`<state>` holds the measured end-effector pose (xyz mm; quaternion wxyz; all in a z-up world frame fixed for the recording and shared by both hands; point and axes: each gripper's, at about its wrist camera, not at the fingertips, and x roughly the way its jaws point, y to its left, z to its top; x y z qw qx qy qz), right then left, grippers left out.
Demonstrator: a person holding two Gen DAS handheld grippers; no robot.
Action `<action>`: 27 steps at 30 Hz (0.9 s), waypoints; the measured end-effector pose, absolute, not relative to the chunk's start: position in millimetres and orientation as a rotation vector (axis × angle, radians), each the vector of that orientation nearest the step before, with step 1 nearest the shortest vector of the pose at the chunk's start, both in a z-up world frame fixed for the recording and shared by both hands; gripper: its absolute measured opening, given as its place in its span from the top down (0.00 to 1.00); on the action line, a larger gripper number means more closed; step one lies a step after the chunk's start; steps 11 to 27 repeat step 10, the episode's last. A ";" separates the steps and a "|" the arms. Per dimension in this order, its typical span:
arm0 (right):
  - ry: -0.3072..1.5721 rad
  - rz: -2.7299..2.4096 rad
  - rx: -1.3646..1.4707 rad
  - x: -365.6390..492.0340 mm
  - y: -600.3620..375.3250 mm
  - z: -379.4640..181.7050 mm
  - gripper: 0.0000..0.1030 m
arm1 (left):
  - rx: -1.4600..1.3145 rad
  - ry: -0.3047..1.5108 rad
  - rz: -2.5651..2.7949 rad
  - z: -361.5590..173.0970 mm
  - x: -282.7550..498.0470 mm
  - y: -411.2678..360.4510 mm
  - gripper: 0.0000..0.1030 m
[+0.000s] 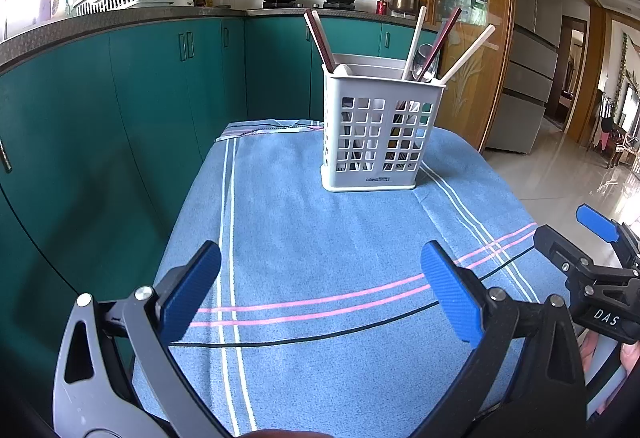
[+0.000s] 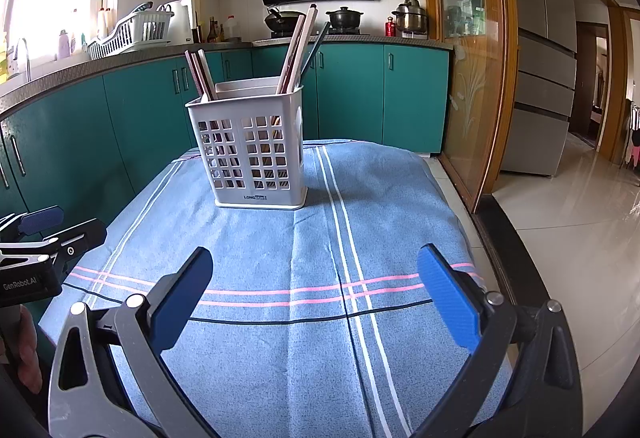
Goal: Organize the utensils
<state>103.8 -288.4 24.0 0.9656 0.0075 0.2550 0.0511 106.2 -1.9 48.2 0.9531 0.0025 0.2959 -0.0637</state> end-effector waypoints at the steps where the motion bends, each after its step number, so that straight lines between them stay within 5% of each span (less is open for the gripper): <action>1: 0.516 0.103 0.015 103.8 -288.5 23.9 0.03 | 0.004 0.601 -0.129 48.0 106.0 -1.6 0.04; 27: 0.521 0.102 0.011 104.8 -288.2 21.5 0.03 | -0.010 0.621 -0.126 45.6 108.8 2.6 0.04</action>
